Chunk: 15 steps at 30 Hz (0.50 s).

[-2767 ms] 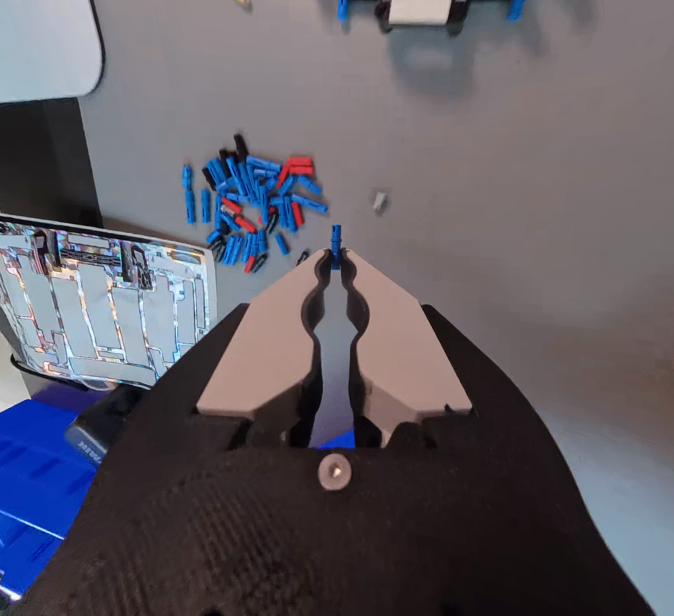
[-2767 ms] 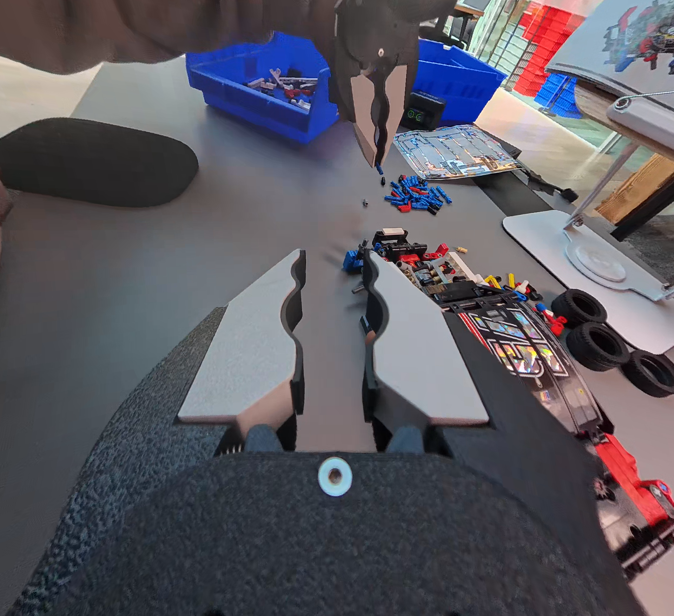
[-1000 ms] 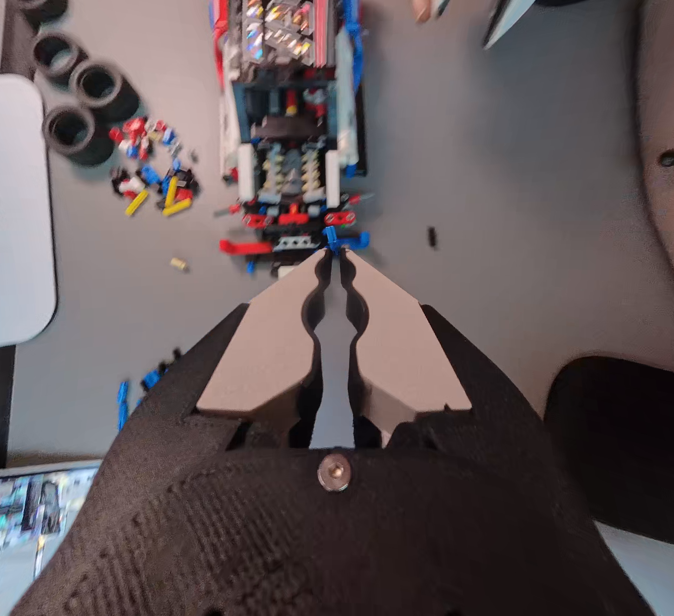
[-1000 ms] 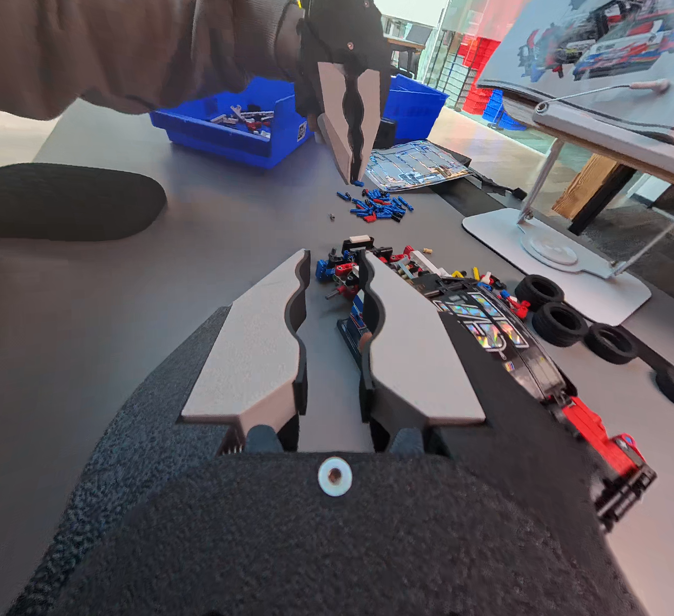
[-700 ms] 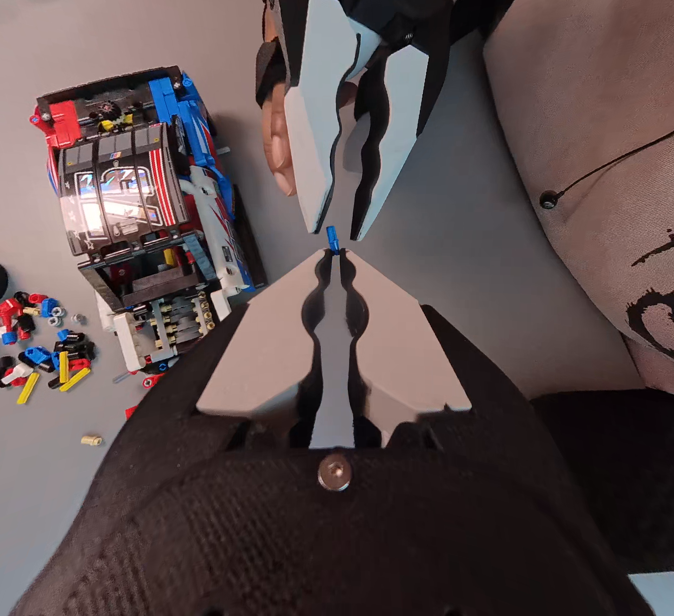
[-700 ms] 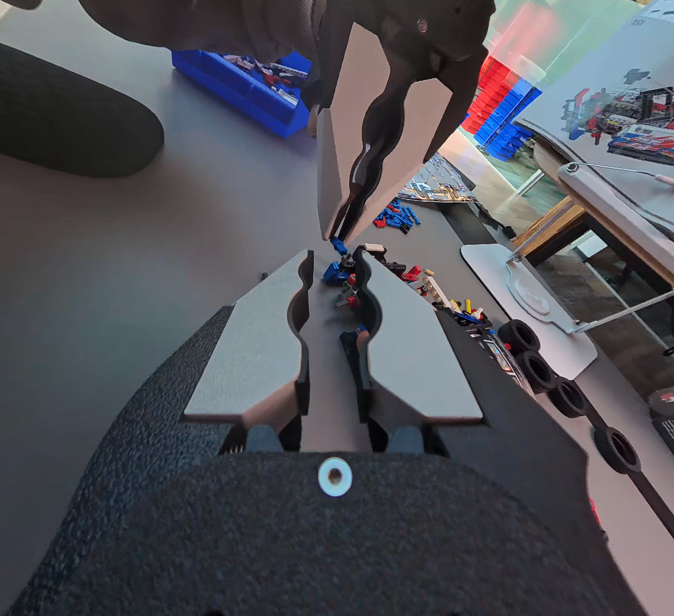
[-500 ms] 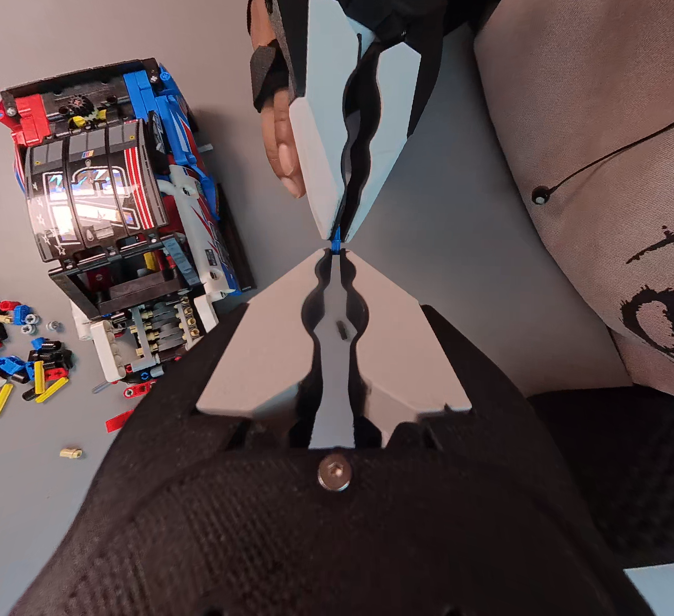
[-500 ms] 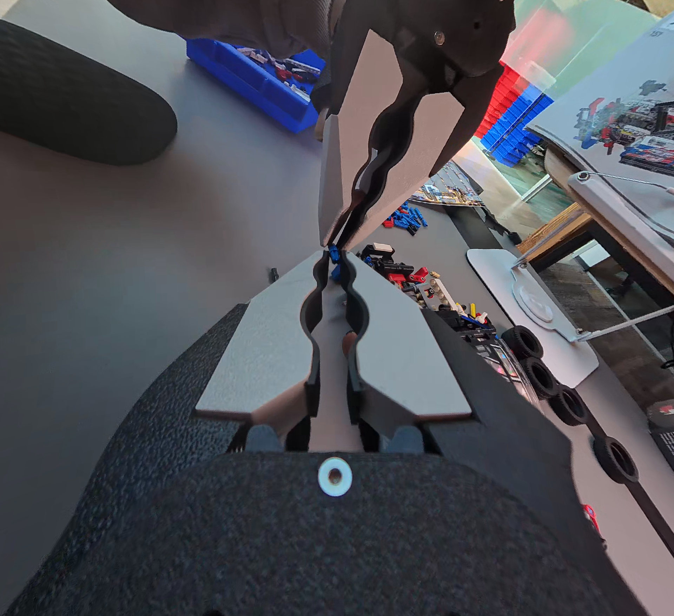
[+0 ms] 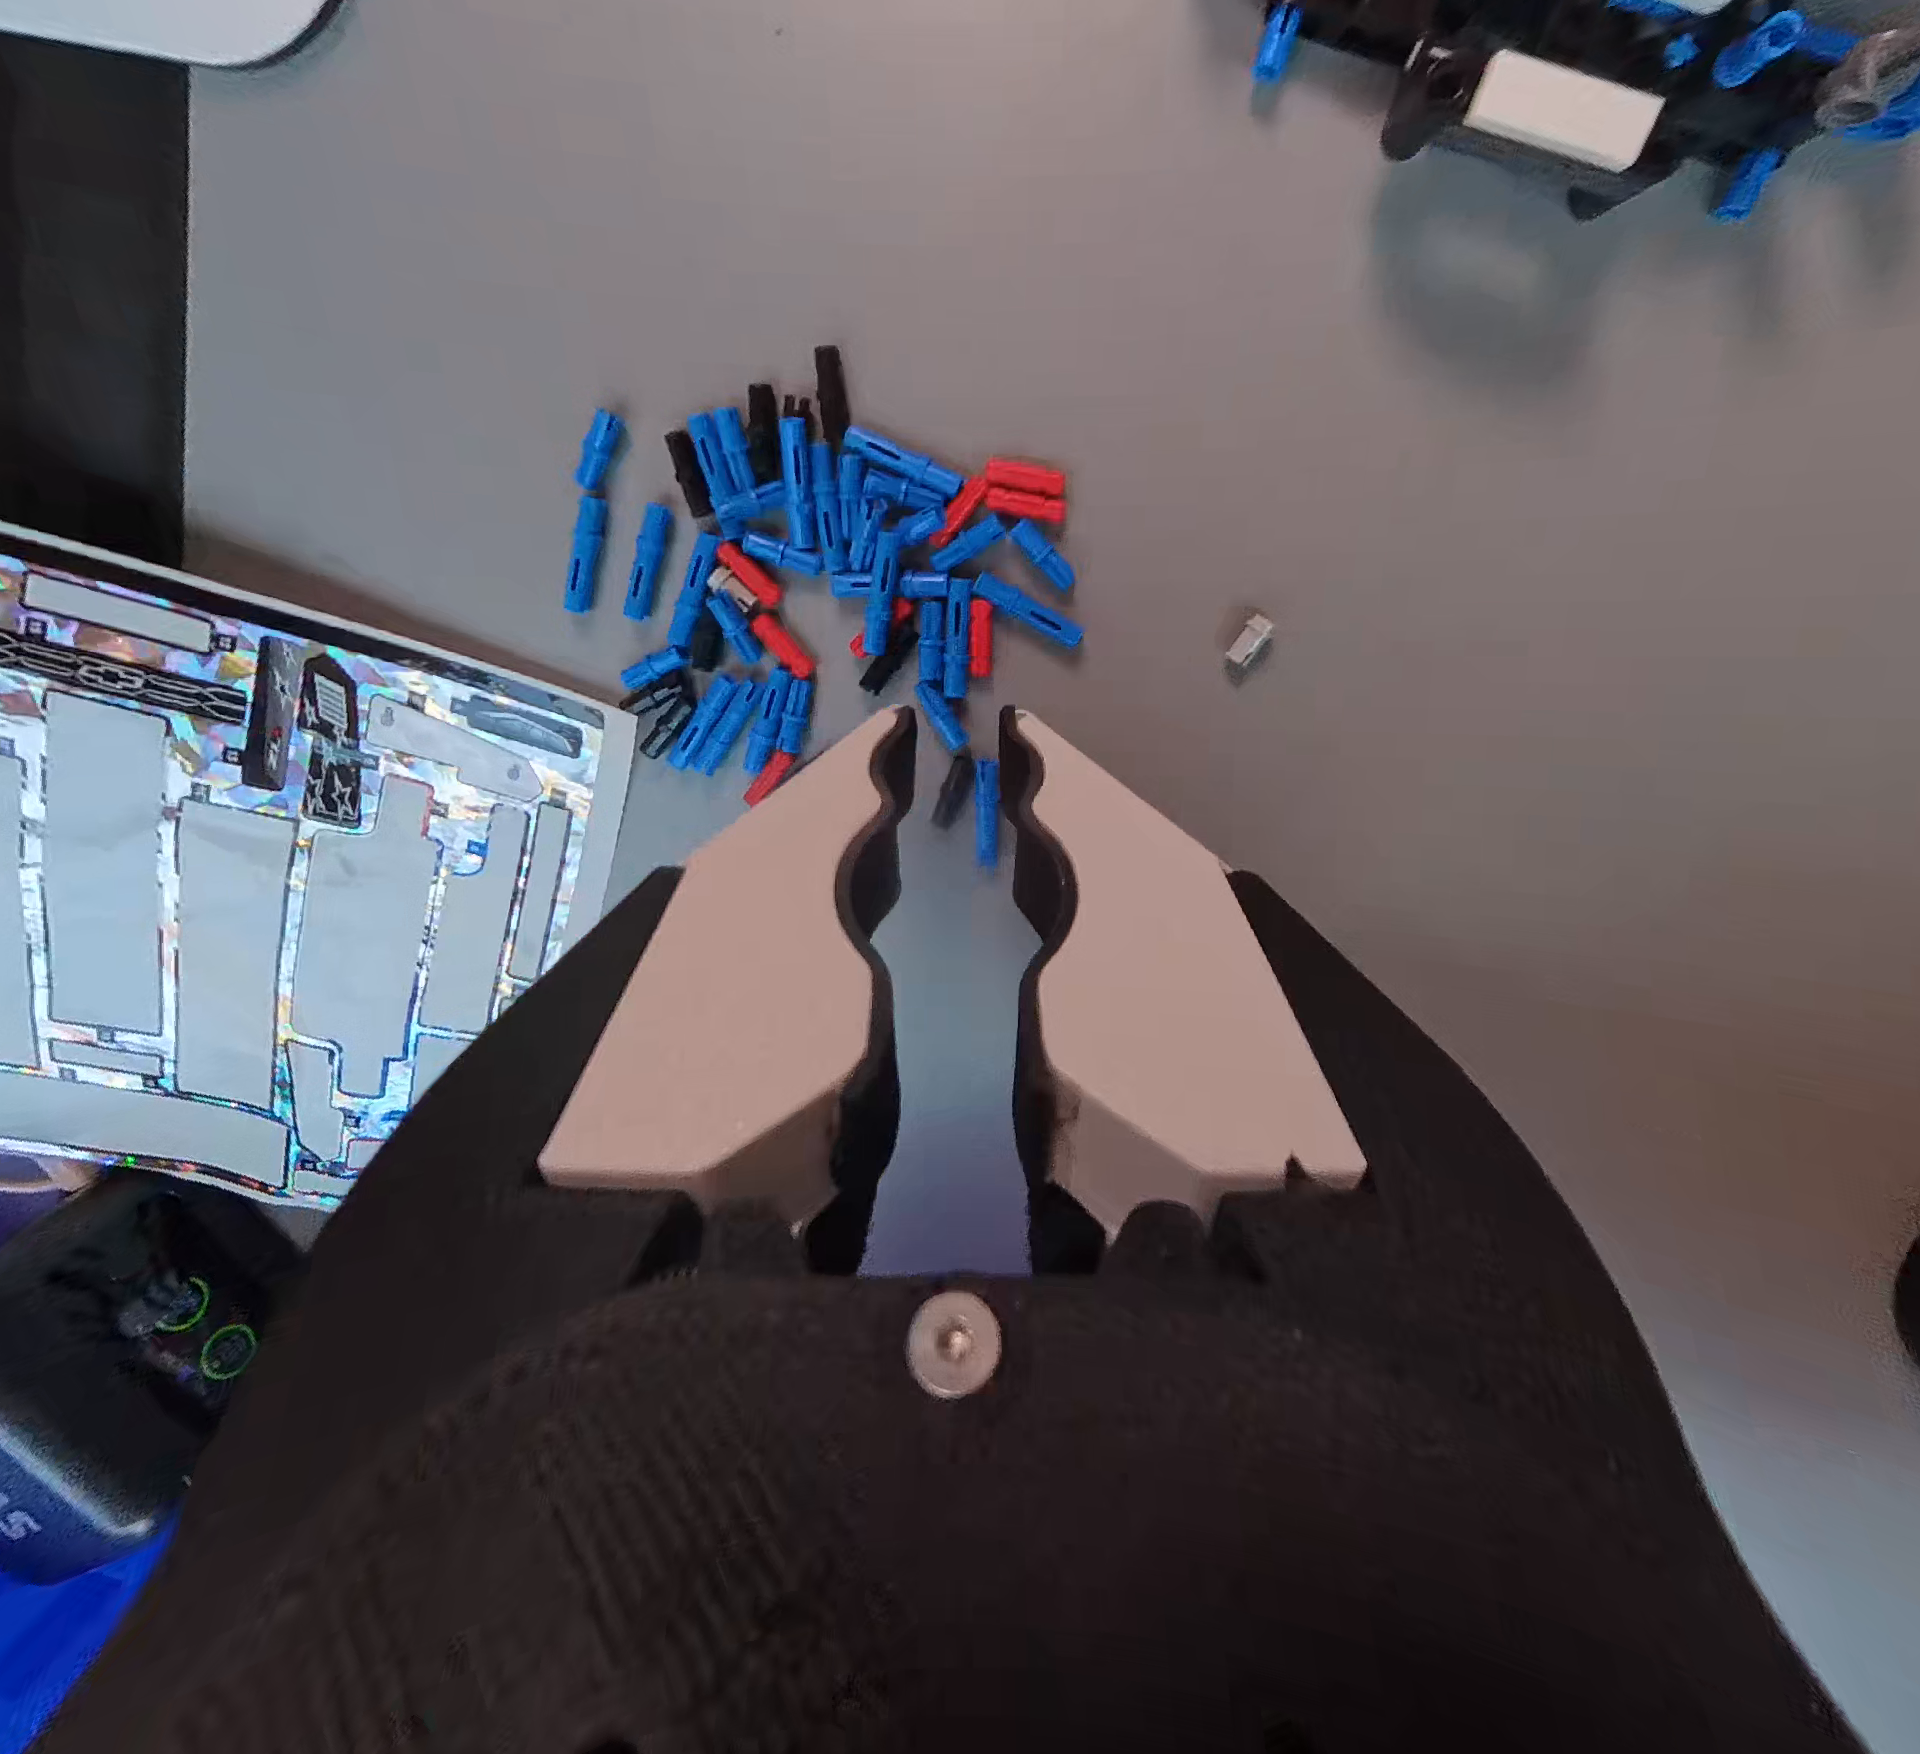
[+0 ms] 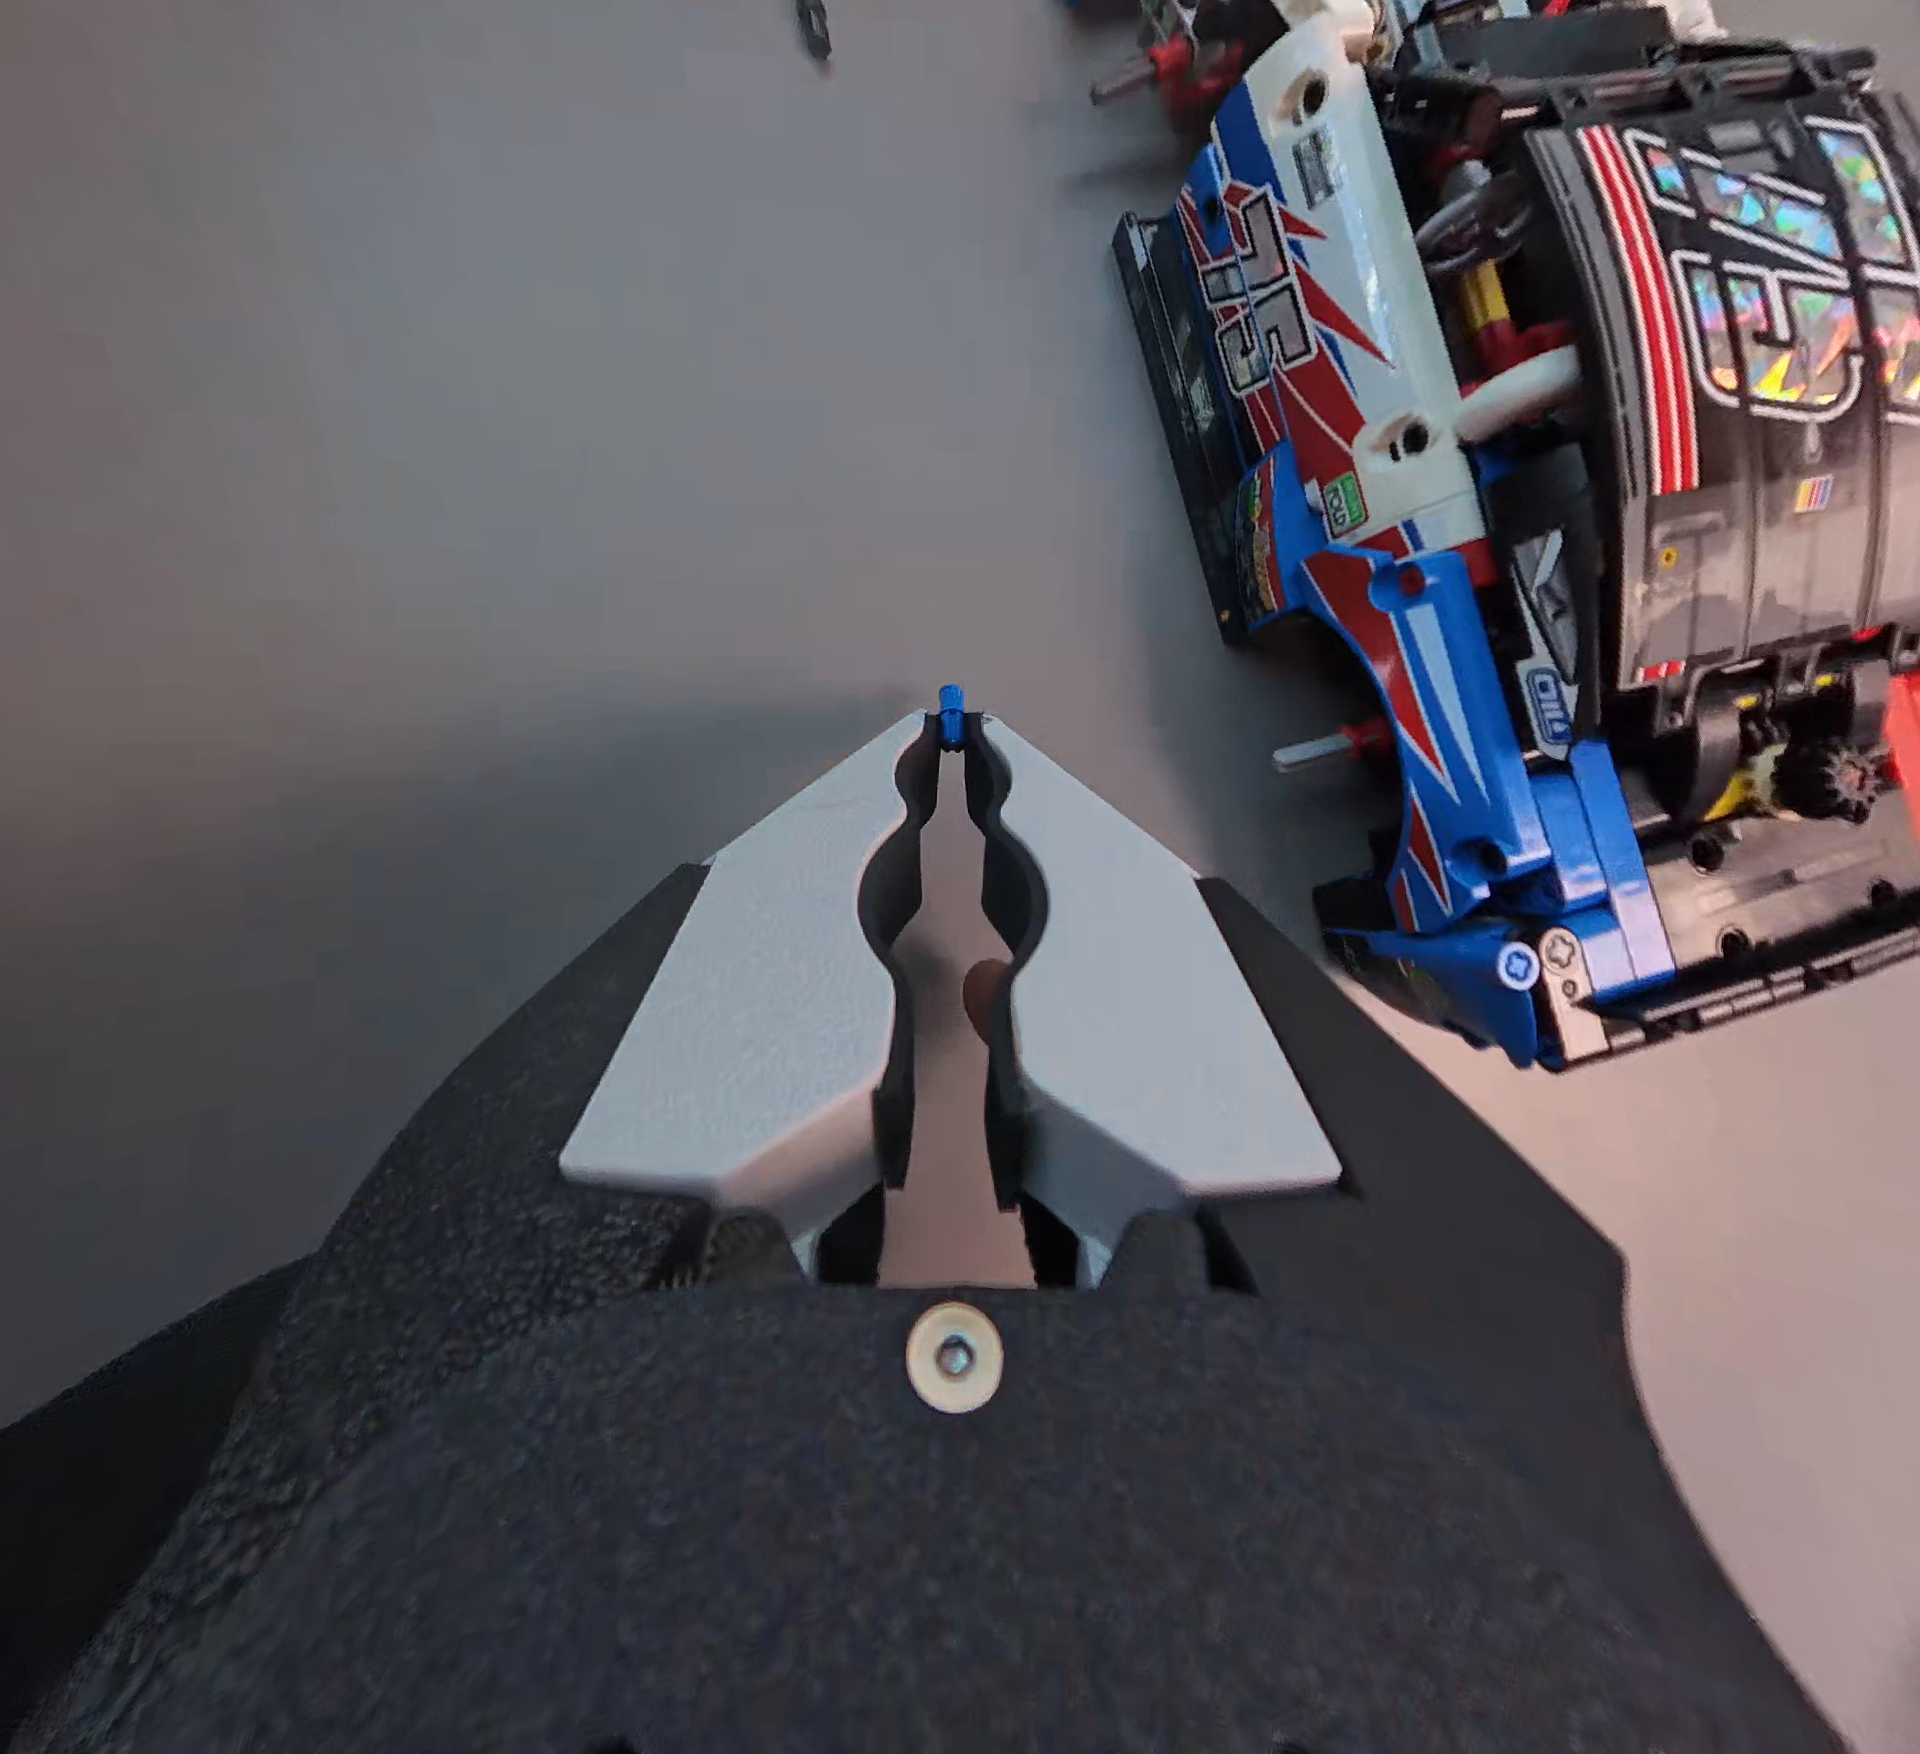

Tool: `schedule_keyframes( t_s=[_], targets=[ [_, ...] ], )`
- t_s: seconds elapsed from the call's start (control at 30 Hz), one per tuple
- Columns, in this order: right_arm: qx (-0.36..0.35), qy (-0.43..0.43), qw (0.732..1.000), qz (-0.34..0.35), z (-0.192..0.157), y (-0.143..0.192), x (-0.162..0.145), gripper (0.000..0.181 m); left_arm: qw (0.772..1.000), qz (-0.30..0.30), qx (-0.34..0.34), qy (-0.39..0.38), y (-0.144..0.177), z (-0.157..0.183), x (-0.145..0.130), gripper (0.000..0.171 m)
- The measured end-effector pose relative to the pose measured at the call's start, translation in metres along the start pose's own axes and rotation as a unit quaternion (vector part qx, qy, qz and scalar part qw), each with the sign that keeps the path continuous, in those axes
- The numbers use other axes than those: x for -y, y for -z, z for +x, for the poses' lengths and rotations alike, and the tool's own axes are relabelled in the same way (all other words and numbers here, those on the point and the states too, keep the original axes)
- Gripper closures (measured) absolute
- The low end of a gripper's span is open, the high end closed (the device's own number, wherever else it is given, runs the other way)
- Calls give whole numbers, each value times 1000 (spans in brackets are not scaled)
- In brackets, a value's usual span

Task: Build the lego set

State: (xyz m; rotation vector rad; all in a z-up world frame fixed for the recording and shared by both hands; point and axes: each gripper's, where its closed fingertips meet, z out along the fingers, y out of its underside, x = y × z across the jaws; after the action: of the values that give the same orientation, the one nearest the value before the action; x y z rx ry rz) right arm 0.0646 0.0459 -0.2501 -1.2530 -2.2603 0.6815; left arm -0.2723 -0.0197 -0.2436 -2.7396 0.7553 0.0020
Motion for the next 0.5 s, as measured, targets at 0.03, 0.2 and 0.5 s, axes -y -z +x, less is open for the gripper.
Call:
schedule_keyframes(
  t_s=[0.03,0.2,0.5],
  targets=[
    [1,-2,1000,-6,1,0,-4,179,1000,1,-2,8,-2,-2,-2,157],
    [9,-9,1000,-21,0,-3,-12,175,1000,-4,-10,21,-7,-4,-5,159],
    [11,-11,1000,-9,0,-1,-10,172,999,-28,-10,25,-17,-5,-11,164]
  ],
)
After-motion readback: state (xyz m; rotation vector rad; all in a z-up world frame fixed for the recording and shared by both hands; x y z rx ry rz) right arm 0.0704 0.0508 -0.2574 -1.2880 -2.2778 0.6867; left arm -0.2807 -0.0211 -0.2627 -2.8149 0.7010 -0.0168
